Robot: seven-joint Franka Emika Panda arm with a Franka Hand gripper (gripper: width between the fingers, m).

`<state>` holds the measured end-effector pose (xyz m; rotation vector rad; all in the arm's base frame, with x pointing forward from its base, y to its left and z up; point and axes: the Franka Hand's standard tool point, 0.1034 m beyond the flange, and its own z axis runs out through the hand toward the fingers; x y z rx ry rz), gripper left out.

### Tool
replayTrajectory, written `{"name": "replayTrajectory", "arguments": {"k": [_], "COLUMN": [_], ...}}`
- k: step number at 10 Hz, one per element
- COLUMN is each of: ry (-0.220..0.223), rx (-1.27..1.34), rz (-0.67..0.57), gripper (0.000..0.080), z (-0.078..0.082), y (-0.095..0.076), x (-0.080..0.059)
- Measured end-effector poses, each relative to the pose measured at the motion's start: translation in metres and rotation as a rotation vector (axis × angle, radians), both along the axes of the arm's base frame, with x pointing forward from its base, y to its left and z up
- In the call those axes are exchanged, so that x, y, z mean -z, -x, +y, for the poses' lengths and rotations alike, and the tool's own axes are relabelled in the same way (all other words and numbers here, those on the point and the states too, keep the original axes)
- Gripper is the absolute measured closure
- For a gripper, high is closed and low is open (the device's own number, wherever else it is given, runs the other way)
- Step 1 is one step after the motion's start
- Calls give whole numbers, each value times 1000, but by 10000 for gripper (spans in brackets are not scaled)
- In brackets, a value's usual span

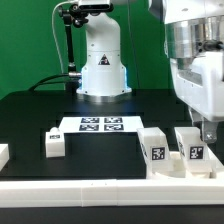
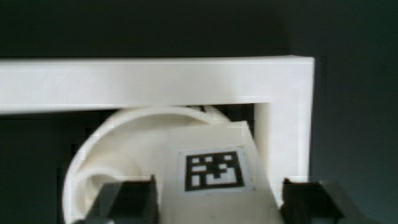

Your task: Assemble stool

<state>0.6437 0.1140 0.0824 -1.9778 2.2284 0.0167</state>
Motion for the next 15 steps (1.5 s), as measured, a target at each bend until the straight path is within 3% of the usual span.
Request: {"name": "replayTrajectory", "arguments": {"k": [4, 7, 9, 10, 15], "ry": [-76, -87, -78, -76, -44], "rx": [296, 310, 197, 145, -98], "rz": [35, 39, 13, 0, -29], "gripper": [461, 461, 232, 176, 150], "z": [-1, -3, -5, -7, -7], "y": [-1, -1, -4, -6, -5], "x": [0, 0, -8, -16, -15]}}
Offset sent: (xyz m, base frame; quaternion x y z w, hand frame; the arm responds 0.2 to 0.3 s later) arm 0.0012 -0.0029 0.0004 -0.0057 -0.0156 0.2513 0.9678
